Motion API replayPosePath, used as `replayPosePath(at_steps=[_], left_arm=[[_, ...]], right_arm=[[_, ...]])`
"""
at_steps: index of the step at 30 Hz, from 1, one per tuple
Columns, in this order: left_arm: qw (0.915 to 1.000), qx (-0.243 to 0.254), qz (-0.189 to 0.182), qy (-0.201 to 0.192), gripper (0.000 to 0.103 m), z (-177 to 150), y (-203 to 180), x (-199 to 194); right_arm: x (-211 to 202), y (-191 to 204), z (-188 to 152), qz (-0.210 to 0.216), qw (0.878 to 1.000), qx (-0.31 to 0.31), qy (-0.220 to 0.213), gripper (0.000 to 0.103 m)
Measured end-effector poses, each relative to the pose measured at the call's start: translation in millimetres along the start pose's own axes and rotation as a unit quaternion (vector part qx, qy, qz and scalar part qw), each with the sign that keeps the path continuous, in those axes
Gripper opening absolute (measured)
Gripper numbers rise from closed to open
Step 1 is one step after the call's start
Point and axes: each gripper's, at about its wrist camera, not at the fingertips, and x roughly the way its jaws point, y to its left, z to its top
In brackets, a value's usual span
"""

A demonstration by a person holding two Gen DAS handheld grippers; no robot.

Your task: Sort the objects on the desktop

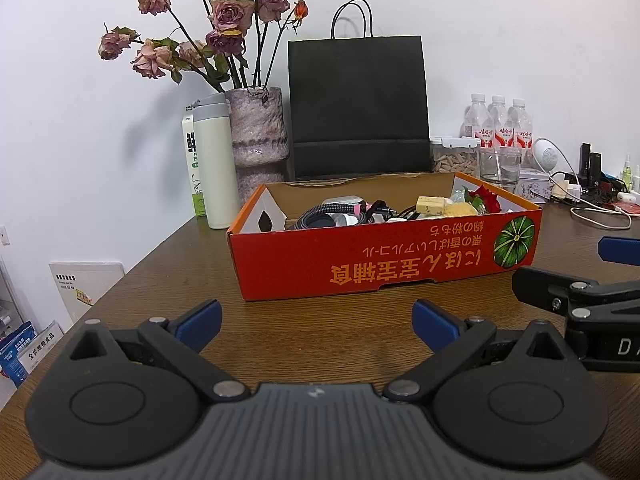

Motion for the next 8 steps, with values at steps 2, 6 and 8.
replayPosePath(at_steps=[2, 6, 8], left_arm=[[1.0, 0.0, 0.0, 0.0, 0.103, 0.2, -0.2, -0.1], [1.0, 0.001, 0.003, -0.004, 0.103, -0.5, -0.2, -1.1], [0.9999, -0.001, 0.006, -0.009, 0.103, -1.1, 0.1, -2.4]], right_arm=[[0.0, 0.0, 0.0, 0.0, 1.0, 0.0, 0.0, 0.103], [0.0, -0.1, 0.0, 0.0, 1.0, 0.0, 0.0, 0.103], [0.1, -0.1, -0.2, 0.0, 1.0, 0.0, -0.001, 0.103]])
